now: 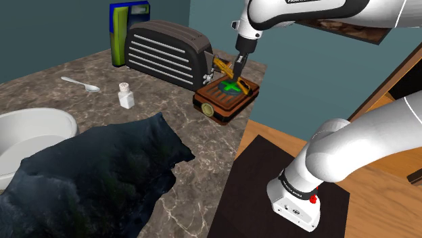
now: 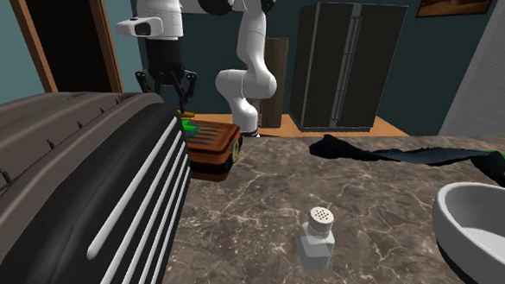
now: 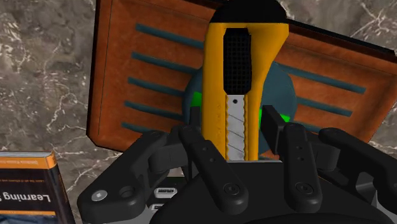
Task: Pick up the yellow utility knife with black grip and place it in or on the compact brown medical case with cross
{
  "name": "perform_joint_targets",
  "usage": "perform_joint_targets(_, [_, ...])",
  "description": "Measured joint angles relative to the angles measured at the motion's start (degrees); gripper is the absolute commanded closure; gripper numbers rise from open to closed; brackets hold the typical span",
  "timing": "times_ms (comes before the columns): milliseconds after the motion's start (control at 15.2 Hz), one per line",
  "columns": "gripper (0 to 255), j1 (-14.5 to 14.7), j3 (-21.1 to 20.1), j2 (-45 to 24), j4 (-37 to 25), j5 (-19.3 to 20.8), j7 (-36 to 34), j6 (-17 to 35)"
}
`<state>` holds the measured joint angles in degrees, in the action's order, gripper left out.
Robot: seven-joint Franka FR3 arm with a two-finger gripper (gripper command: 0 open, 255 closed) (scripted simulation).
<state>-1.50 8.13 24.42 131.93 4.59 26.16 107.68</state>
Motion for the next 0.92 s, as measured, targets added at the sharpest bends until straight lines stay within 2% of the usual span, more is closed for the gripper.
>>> perform_joint_targets(198, [255, -0.1, 0.2, -0.5, 1.7, 0.1, 0.1, 2.2])
perform_joint_targets(594, [255, -0.1, 0.2, -0.4, 2.4, 0.1, 0.0, 2.8])
perform_joint_targets(660, [0, -0.1, 0.2, -0.4, 2.4, 0.1, 0.0, 2.8])
perform_joint_targets(924, [0, -0.1, 0.2, -0.4, 2.4, 0.1, 0.0, 2.8])
